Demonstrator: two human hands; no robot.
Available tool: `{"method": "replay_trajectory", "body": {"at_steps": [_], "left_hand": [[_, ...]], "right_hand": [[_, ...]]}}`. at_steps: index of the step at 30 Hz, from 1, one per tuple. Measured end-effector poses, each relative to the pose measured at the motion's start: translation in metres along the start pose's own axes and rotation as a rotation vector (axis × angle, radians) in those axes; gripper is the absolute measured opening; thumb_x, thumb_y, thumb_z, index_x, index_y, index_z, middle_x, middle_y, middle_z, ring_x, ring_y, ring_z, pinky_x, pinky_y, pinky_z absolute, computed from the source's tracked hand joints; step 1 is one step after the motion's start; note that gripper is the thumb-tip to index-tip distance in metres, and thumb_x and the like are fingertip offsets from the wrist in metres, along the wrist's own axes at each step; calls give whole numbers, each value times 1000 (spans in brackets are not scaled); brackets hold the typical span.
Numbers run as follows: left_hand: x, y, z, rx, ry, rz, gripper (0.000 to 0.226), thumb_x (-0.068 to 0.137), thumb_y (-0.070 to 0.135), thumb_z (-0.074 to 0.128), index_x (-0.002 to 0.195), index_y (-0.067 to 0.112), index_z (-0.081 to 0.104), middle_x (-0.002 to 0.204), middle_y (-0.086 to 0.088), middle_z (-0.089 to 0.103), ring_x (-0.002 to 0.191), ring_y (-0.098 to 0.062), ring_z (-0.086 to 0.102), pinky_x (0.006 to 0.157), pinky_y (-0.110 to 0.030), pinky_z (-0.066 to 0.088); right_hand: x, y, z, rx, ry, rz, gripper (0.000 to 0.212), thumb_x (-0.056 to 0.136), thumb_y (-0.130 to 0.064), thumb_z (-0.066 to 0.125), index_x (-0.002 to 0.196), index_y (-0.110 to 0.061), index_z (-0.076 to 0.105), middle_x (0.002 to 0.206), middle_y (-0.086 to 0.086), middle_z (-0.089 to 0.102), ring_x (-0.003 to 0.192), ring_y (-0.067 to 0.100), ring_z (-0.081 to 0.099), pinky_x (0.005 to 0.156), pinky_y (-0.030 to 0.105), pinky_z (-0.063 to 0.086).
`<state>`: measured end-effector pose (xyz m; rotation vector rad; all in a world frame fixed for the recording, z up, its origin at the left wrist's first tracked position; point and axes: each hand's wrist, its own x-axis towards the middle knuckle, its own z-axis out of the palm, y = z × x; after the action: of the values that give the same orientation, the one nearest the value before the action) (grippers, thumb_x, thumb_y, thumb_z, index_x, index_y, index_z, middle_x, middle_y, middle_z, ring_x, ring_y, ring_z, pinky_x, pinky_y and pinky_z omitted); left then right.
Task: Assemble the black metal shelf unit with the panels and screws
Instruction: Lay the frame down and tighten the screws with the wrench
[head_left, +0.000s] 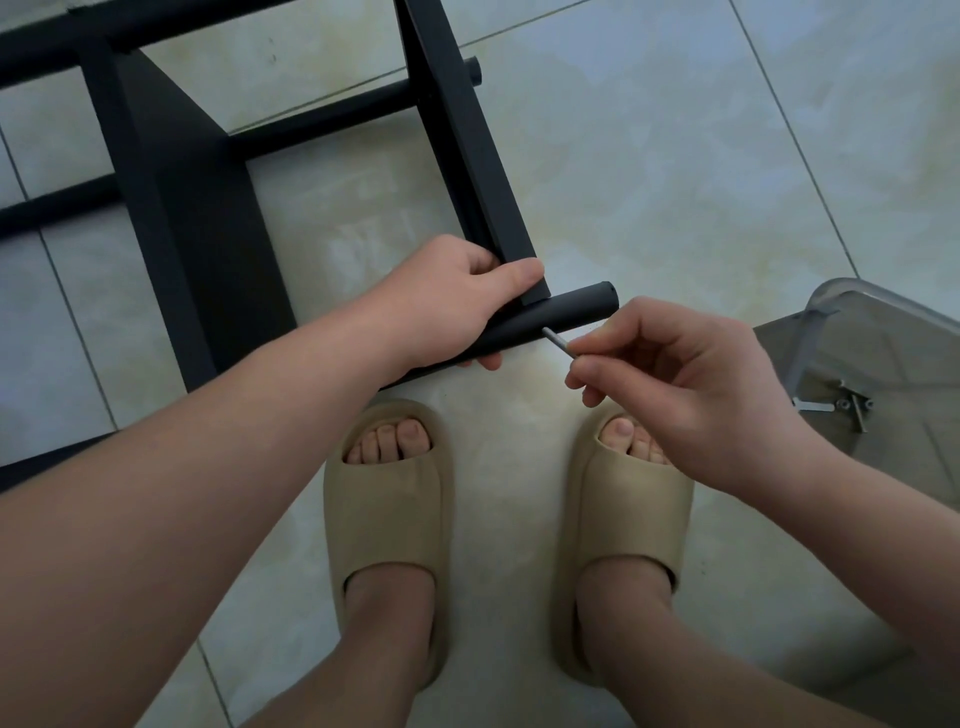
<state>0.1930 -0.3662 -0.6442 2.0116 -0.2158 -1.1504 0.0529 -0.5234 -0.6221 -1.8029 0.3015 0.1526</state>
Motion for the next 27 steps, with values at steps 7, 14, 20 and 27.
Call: {"method": "replay_trajectory", "body": {"at_steps": [7, 14, 20, 27], "left_hand": [[0, 0, 0, -6, 15, 13, 48, 97, 52, 54, 95, 7, 71, 58, -9, 70, 47, -14, 62, 47, -20, 48], [-2, 1, 1, 2, 19, 19, 47, 98, 49, 54, 94, 5, 70, 60, -10, 70, 45, -12, 62, 45, -19, 47], [-3, 0, -1, 1, -6, 11, 46, 98, 52, 54, 90, 10, 72, 65, -9, 73, 56, -16, 69, 73, -35, 56], [-6, 1, -2, 45, 4, 18, 44, 97, 54, 53, 87, 15, 71, 65, -5, 74, 66, -19, 73, 87, -48, 55]], "right_hand": [[6, 1, 11, 23, 40, 94, 18, 91, -1, 72, 86, -17, 69, 79, -4, 73, 71, 13, 71, 52, 7, 42], [15, 0, 23, 61, 112, 141, 20, 90, 2, 70, 80, -15, 65, 79, 2, 73, 67, 14, 71, 57, 13, 47], [15, 2, 30, 166, 187, 178, 21, 89, 5, 70, 78, -13, 66, 73, 6, 73, 64, 16, 71, 67, 23, 57], [18, -2, 29, 13, 228, 234, 21, 87, -9, 77, 75, -10, 60, 68, 1, 73, 59, 18, 70, 64, 42, 60]]}}
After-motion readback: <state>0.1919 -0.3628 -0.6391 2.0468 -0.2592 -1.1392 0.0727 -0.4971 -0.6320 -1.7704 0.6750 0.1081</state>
